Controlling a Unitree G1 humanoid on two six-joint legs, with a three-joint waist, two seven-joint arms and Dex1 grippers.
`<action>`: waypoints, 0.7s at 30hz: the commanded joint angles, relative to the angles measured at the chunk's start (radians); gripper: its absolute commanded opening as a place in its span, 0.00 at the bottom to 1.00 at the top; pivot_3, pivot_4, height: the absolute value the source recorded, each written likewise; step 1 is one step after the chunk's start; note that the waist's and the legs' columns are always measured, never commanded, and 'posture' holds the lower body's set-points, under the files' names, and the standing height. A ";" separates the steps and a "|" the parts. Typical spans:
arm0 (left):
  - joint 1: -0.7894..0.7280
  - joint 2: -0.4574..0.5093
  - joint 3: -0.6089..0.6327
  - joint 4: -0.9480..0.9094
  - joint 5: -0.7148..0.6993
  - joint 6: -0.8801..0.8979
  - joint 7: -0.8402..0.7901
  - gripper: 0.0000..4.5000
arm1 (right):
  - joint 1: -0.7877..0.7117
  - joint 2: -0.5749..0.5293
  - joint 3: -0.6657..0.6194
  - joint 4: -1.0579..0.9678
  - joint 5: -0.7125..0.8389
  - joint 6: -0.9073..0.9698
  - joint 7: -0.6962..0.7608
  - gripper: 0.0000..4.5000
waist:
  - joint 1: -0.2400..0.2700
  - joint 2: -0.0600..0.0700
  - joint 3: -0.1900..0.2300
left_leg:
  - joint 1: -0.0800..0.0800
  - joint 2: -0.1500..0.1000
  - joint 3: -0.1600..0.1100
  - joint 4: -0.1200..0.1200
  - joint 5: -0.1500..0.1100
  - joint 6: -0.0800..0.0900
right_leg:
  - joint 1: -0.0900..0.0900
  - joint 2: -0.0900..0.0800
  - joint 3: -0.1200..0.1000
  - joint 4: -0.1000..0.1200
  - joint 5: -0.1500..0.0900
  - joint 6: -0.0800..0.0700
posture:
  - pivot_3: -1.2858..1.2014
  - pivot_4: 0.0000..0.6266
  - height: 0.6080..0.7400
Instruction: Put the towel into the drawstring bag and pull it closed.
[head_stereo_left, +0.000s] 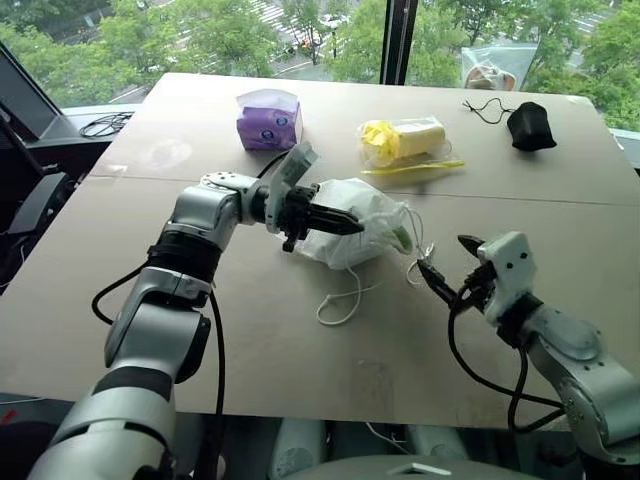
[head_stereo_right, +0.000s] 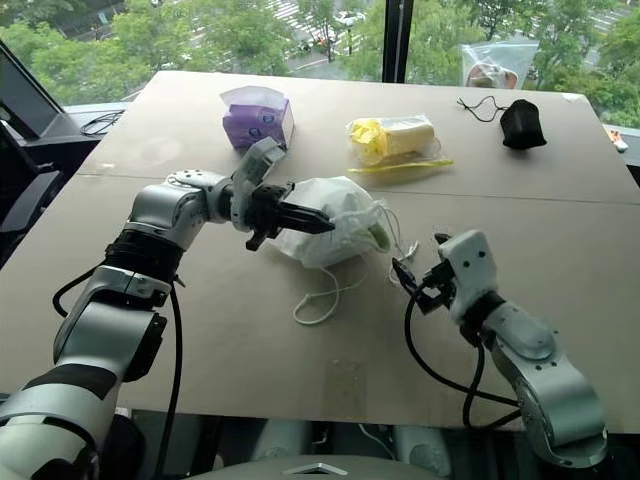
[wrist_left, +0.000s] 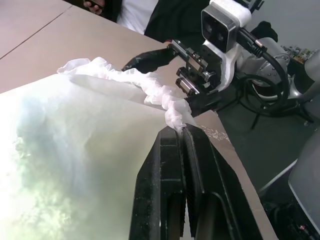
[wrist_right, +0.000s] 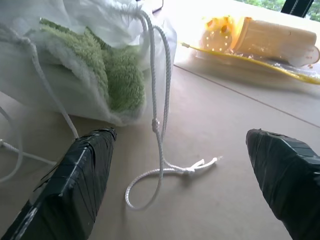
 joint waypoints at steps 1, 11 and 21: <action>0.002 0.010 0.027 -0.035 -0.024 -0.007 -0.008 0.00 | -0.035 -0.031 0.041 -0.053 0.014 -0.026 0.044 0.88 | 0.000 0.000 0.000 | 0.000 0.000 0.000 0.000 0.000 0.000 | 0.000 0.000 0.000 0.000 0.000 0.000 | 0.52 0.24 1.00; 0.038 0.001 0.069 -0.100 0.014 -0.013 0.002 0.00 | -0.158 -0.102 0.151 0.061 -0.062 -0.081 0.113 0.75 | -0.002 0.000 0.000 | 0.000 0.000 -0.001 0.000 0.000 0.000 | 0.000 0.001 -0.001 0.000 0.000 0.000 | 0.52 0.24 1.00; 0.074 -0.013 0.097 -0.218 0.004 0.051 0.021 0.00 | -0.219 -0.062 0.202 0.188 -0.123 -0.130 0.109 0.07 | -0.001 0.000 0.000 | 0.000 0.000 -0.001 0.000 0.000 0.000 | 0.000 0.000 0.000 0.000 0.000 0.000 | 0.52 0.24 1.00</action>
